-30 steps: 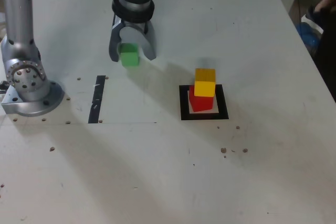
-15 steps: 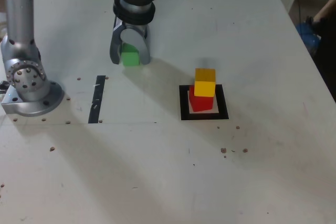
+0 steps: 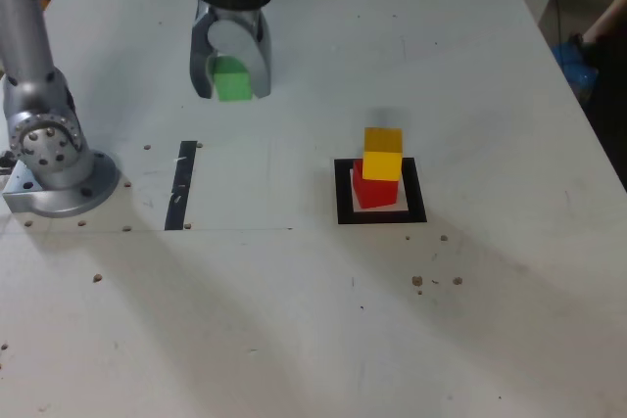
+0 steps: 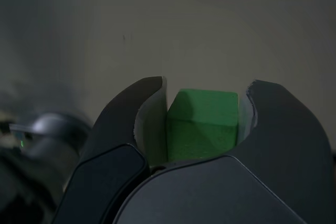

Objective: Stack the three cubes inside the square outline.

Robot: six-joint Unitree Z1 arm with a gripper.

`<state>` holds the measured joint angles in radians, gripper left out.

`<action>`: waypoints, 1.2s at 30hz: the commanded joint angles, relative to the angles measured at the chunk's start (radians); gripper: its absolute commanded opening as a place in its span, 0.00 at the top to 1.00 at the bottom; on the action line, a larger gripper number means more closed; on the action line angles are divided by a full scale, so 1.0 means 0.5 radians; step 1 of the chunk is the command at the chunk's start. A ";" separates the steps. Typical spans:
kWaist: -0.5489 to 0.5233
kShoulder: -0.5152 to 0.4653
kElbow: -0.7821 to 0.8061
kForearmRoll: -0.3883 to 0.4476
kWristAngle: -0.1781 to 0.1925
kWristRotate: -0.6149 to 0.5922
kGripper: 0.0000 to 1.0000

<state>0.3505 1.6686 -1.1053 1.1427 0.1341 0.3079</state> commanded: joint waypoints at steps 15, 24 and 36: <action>-1.080 0.275 -1.337 0.835 0.059 -0.583 0.86; -1.207 0.565 -1.675 0.901 0.036 -0.584 0.86; -1.138 0.772 -1.704 0.883 0.056 -0.524 0.85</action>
<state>-0.2270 2.0365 -1.9532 1.5799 0.1602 0.0396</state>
